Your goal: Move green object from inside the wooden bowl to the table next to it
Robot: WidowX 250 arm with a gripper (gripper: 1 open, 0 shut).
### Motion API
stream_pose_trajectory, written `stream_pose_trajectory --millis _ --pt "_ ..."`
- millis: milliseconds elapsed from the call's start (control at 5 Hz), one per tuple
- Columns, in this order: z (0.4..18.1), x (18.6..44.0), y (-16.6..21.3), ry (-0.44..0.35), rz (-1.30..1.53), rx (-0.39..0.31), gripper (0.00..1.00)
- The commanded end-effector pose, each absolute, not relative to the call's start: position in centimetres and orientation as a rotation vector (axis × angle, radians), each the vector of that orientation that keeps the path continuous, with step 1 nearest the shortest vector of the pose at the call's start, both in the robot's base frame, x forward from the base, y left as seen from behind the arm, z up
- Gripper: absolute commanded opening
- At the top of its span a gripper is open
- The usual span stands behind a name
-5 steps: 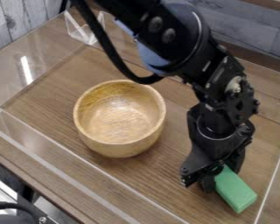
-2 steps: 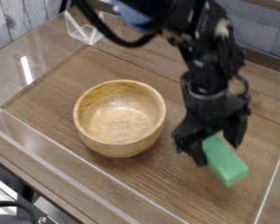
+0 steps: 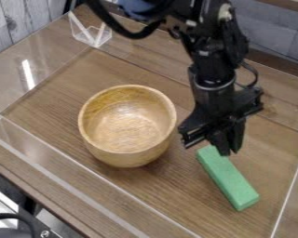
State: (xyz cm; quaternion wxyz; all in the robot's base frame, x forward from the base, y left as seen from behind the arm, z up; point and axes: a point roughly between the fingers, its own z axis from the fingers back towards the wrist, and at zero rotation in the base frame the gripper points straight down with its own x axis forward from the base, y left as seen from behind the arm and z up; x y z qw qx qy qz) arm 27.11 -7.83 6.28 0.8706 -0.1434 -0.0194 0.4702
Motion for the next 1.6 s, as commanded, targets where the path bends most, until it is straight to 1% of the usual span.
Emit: stream_pose_trajectory --millis 0,200,400,600,1000,1400 --pt "9.2 28.7 -7.1 -0.073 0.947 -0.356 0.00" --pt "11.0 29.6 -5.9 -0.066 0.926 -0.389 0.00" --pt "11.7 30.2 -3.8 -0.064 0.922 -0.414 0.00" --pt "10.9 30.5 -3.6 -0.065 0.912 -0.418 0.00" --pt "12.7 29.1 -4.0 -0.064 0.919 -0.424 0.00" --pt "12.0 28.0 -4.9 -0.066 0.935 -0.423 0.00"
